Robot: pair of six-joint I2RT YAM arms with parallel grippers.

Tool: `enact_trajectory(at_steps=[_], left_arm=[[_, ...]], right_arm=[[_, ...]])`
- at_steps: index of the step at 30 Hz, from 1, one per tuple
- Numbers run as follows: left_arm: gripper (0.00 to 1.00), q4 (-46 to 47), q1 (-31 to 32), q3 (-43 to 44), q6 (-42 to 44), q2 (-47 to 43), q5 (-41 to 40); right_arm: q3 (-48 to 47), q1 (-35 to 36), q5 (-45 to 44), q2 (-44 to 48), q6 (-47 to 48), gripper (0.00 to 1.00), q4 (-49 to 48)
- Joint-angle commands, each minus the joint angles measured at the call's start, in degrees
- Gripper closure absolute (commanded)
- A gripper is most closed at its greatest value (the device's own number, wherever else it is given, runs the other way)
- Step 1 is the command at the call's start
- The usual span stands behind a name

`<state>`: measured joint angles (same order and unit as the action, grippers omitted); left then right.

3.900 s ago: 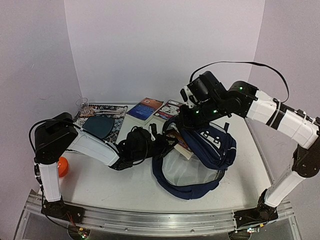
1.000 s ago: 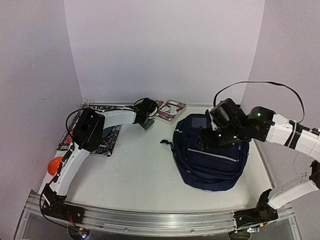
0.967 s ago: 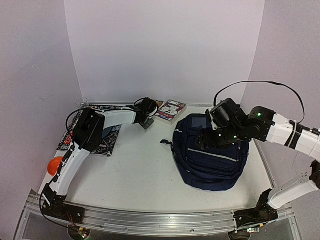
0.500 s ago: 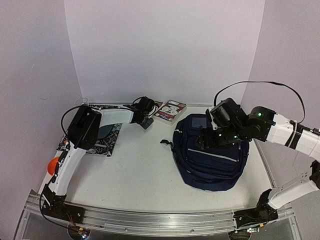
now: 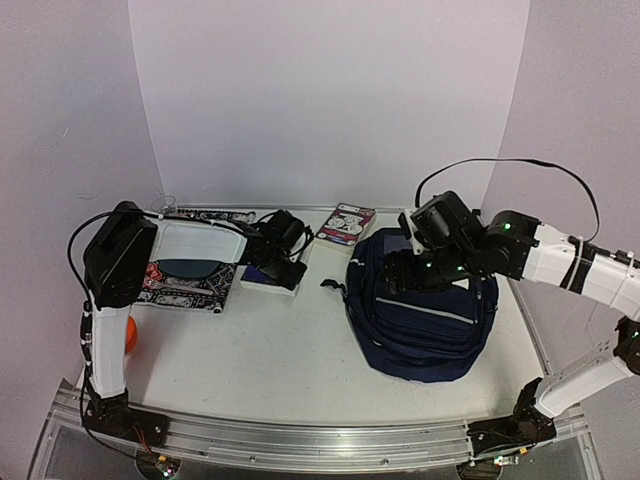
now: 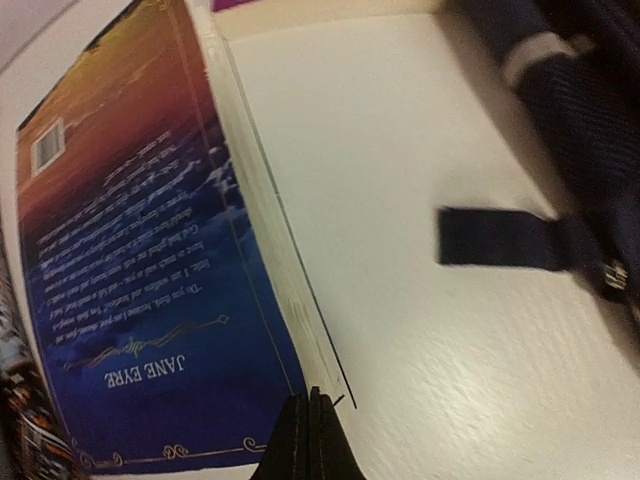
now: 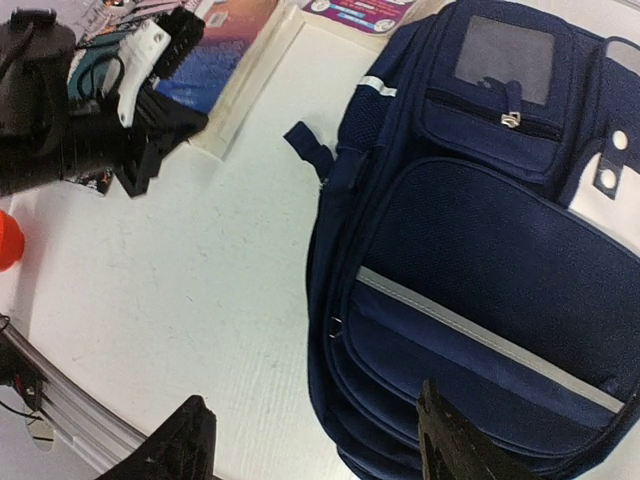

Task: Pack the student bag
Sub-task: Move the book to the center of the board.

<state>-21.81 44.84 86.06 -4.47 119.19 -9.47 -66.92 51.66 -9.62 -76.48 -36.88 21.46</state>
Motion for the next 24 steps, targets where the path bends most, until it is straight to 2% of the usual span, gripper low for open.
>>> enact_trajectory(at_steps=[1,7,16,18,21,24], left_arm=[[1.0,-2.1,2.6,-5.3,-14.3,-8.2,13.3],[1.0,-2.1,4.4,-13.3,-23.7,-14.3,17.8],[1.0,-2.1,12.8,-19.0,-33.0,-22.1,20.1],[0.94,-2.1,12.9,-19.7,-34.1,-23.8,20.1],[0.76,-2.1,12.8,-19.7,-34.0,-26.3,18.7],[0.63,-2.4,11.8,-19.8,-33.5,-28.2,17.1]], right_arm=[[2.1,-0.2,4.6,-2.1,-2.8,0.31,-7.6],[3.2,0.0,7.7,-6.5,-6.9,0.31,-16.0],[3.1,0.7,9.1,-12.7,-10.2,0.31,-20.9],[3.8,0.8,9.2,-13.7,-11.4,0.3,-23.3],[4.9,1.2,11.8,-15.3,-13.2,0.3,-26.3],[5.4,1.9,12.5,-17.0,-15.1,0.3,-27.9]])
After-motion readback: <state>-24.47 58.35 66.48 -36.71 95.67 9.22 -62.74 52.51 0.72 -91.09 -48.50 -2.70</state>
